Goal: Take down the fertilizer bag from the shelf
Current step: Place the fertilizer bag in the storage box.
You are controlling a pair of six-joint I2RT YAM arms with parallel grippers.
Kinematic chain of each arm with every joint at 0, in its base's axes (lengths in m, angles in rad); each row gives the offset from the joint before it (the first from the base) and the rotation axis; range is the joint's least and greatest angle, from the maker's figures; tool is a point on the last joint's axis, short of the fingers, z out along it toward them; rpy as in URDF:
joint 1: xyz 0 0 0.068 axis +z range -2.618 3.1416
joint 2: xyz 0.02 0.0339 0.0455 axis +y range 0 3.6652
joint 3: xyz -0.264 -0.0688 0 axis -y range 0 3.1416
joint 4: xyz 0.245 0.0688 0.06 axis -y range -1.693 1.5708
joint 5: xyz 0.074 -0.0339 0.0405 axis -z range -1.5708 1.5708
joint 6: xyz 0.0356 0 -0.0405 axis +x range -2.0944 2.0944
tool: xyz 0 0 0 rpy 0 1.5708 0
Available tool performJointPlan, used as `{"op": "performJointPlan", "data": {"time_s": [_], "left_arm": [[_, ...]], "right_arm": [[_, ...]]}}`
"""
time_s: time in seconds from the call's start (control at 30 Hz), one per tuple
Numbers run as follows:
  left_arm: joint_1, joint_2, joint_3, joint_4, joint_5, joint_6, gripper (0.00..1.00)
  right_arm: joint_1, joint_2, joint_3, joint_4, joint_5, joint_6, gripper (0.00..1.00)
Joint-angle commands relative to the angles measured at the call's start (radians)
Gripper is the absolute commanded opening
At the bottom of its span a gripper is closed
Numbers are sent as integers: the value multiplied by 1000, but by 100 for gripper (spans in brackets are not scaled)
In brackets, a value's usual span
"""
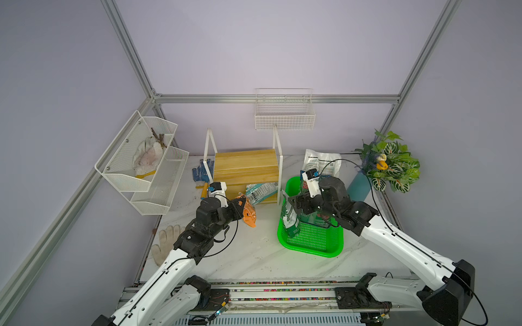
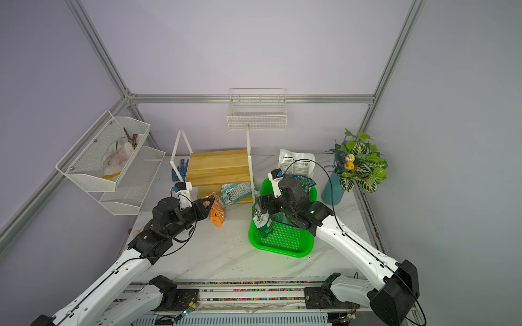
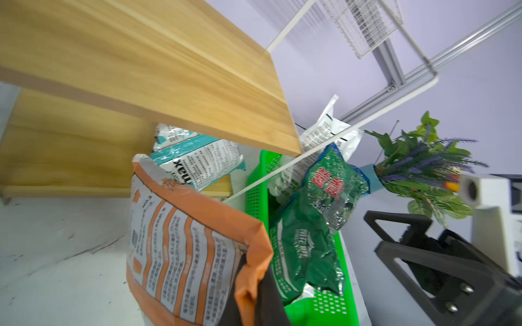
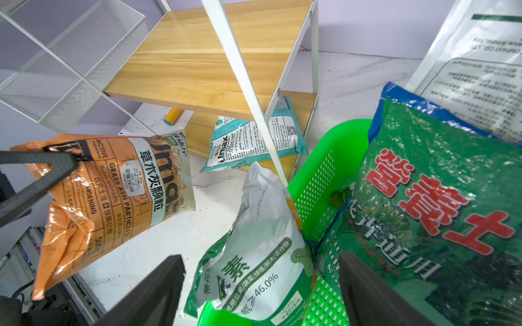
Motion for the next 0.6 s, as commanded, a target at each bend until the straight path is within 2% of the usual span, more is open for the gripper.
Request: {"op": "performJointPlan", "data": {"time_s": [0.0, 0.13, 0.37, 0.57], "left_arm": [[-39, 10, 242, 134, 100, 23, 0], [-86, 53, 316, 135, 134, 35, 0], [-155, 117, 451, 102, 148, 97, 0], [-190, 171, 569, 94, 177, 142, 0]], "right_arm": [[-3, -6, 26, -6, 19, -7, 90], [-4, -5, 25, -12, 64, -3, 90], [-6, -37, 14, -37, 285, 48, 93], [-17, -77, -2, -40, 324, 42, 94]]}}
